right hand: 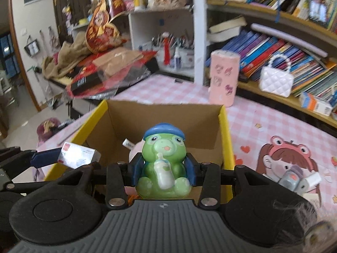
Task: Organize objects
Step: 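Lower the frog and staple box into the yellow box with both tools, then open both tools to release the frog and staple box into the box, then withdraw both tools from the box toward the remaining toys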
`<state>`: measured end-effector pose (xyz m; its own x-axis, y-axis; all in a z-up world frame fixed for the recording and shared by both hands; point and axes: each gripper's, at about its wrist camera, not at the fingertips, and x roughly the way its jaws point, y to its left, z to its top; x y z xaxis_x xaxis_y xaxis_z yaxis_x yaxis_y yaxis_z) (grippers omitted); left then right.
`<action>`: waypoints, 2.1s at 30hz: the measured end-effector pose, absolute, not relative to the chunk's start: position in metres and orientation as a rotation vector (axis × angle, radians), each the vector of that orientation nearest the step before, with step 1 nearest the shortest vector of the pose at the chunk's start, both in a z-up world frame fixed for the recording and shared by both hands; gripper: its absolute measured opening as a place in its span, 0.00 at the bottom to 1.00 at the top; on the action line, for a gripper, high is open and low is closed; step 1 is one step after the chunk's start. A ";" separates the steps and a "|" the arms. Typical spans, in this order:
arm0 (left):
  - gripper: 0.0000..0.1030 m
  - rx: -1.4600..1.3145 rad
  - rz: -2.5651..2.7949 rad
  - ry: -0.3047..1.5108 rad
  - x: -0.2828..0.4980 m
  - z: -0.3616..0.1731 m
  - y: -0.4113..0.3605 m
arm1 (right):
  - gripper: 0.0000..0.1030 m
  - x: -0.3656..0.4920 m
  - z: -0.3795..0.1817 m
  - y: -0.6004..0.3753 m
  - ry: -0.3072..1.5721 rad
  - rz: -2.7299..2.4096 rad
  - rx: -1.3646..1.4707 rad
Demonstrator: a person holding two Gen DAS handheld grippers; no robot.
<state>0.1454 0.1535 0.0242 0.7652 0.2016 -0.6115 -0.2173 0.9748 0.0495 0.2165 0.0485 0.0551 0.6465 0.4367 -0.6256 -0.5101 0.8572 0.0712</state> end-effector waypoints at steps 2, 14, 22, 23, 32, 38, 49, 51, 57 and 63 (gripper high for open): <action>0.50 -0.018 0.236 0.679 0.149 0.020 0.153 | 0.39 0.224 0.048 0.052 0.706 0.553 -0.118; 0.51 0.004 0.250 0.752 0.163 0.001 0.152 | 0.40 0.248 0.021 0.064 0.823 0.602 -0.148; 0.51 0.003 0.238 0.758 0.162 -0.002 0.151 | 0.40 0.259 0.005 0.061 0.910 0.588 -0.095; 0.52 0.003 0.238 0.757 0.162 -0.002 0.150 | 0.40 0.260 0.004 0.061 0.921 0.582 -0.086; 0.55 -0.003 0.232 0.700 0.151 0.008 0.152 | 0.49 0.250 0.015 0.056 0.859 0.551 -0.062; 0.70 -0.001 0.246 0.624 0.133 0.025 0.153 | 0.50 0.232 0.040 0.046 0.759 0.520 -0.021; 0.78 -0.016 0.257 0.568 0.087 0.042 0.162 | 0.50 0.178 0.074 0.024 0.628 0.448 0.022; 0.78 -0.022 0.259 0.572 0.079 0.043 0.165 | 0.50 0.162 0.075 0.020 0.616 0.433 0.016; 0.78 -0.033 0.255 0.593 0.053 0.039 0.171 | 0.50 0.122 0.063 0.015 0.639 0.405 -0.008; 0.79 -0.040 0.238 0.643 0.031 0.028 0.169 | 0.51 0.087 0.044 0.012 0.688 0.368 -0.025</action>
